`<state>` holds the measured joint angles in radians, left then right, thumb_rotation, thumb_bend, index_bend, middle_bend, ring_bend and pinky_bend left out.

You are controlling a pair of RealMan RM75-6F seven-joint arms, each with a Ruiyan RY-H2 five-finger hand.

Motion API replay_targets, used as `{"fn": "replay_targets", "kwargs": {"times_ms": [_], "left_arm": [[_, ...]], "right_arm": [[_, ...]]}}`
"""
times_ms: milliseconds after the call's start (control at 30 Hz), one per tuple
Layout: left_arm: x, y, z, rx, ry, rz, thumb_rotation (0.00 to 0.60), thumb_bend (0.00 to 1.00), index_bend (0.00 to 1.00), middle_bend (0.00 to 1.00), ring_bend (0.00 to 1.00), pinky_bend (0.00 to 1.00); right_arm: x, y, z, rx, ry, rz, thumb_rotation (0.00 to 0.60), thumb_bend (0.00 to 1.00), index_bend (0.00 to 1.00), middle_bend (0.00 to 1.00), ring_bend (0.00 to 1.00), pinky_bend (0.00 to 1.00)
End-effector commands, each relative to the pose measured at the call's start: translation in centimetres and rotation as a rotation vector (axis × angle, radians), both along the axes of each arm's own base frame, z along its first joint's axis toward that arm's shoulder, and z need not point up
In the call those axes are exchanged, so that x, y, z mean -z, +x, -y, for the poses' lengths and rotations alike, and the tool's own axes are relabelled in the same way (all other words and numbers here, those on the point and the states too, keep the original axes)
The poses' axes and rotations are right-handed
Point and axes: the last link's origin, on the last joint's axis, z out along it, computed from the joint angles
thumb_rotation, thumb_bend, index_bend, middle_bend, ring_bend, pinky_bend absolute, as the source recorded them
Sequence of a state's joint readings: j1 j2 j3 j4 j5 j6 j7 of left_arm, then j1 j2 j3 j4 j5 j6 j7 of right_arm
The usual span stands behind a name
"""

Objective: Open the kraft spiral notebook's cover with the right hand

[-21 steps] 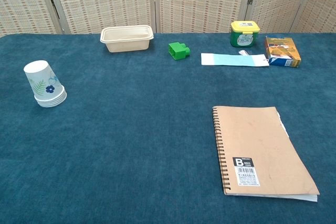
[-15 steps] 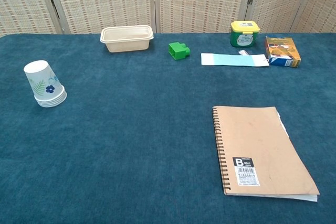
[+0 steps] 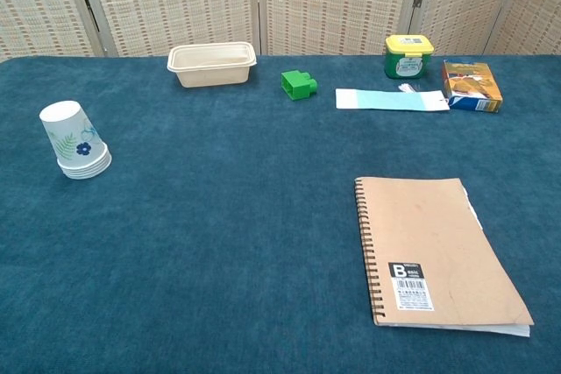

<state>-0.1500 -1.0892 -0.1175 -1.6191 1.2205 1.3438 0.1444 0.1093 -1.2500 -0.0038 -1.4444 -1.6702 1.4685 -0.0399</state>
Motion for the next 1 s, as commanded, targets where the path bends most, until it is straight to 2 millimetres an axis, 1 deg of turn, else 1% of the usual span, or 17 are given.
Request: {"fn": "replay_targets", "kwargs": {"times_ms": [33,200,400,533,1000], "left_arm": [[-0.4,-0.3,0.0,-0.027,0.045,-0.041,0.6,0.26,0.1,0.07,0.09,0.2],[-0.5,-0.3,0.1,-0.039,0.052,-0.036,0.6,0.26,0.1,0.07,0.09,0.2],[-1.0,-0.6,0.2,-0.056,0.059,-0.031,0.6,0.26,0.1,0.07,0.09,0.21],[-1.7,-1.2,0.5,-0.079,0.075,-0.1,0.6,0.26,0.1,0.07,0.09,0.2],[-2.9,-1.9,1.4,-0.109,0.102,-0.114,0.6,0.26,0.1,0.07,0.09,0.21]], "right_arm": [[2.0,0.0,0.6,-0.076,0.029,-0.016,0.6,0.23,0.3,0.28,0.13,0.23],[3.4,-0.1,1.5,-0.114,0.04,-0.021,0.6,0.24,0.31,0.29,0.14,0.24],[5.8,0.1,3.1,-0.153,0.075,-0.041,0.6,0.25,0.31,0.28,0.14,0.24],[7.4,0.2,4.0,-0.173,0.102,-0.079,0.6,0.25,0.31,0.26,0.14,0.24],[11.0,0.6,6.4,-0.179,0.138,-0.056,0.6,0.25,0.31,0.25,0.14,0.24]]}}
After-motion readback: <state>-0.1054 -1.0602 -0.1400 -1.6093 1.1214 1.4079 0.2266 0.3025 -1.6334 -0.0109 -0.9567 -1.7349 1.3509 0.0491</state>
